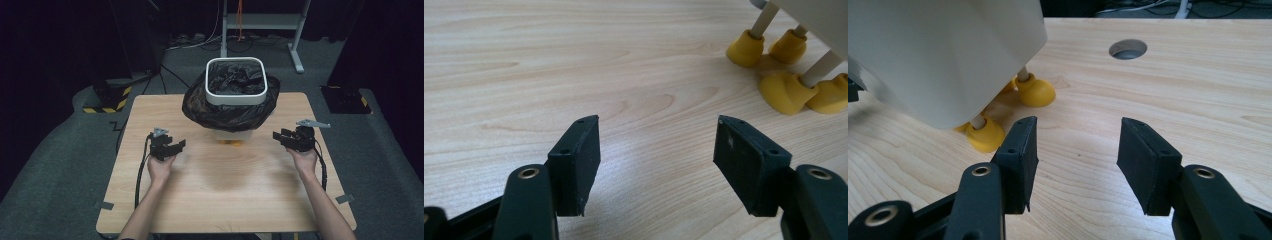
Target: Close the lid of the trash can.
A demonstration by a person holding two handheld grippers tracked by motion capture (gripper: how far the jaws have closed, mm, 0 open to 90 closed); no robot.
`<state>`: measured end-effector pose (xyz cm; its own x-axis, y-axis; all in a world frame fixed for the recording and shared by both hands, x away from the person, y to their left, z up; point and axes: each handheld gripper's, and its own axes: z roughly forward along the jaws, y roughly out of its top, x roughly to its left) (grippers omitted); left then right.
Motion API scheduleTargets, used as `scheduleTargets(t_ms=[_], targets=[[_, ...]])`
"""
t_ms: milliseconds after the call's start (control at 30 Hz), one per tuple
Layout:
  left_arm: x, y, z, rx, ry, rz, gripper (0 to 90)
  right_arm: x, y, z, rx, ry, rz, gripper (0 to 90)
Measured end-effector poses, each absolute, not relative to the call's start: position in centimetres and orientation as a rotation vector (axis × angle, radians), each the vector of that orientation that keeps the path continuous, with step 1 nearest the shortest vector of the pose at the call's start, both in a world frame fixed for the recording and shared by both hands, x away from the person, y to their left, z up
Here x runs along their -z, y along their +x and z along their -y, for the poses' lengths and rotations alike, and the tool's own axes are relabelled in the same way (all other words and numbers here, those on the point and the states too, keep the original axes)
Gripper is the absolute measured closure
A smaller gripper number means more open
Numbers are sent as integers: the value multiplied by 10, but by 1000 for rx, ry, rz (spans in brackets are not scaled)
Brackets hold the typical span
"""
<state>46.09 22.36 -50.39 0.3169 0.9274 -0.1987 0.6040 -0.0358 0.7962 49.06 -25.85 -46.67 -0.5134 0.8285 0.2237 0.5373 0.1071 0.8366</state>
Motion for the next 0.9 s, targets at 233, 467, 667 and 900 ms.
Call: scheduleTargets(t_ms=[233, 467, 667, 900], targets=[[509, 464, -222, -488, 1728, -1399, 354, 476, 495, 250, -1331, 1344, -2113, 501], [512, 468, -222, -505, 1728, -1411, 356, 485, 500, 249, -1266, 1354, -2111, 500], [514, 472, -219, -517, 1742, -1417, 356, 496, 504, 245, -1197, 1356, -2121, 498], [519, 475, -216, -539, 1764, -1433, 356, 503, 507, 244, -1157, 1367, -2116, 498]])
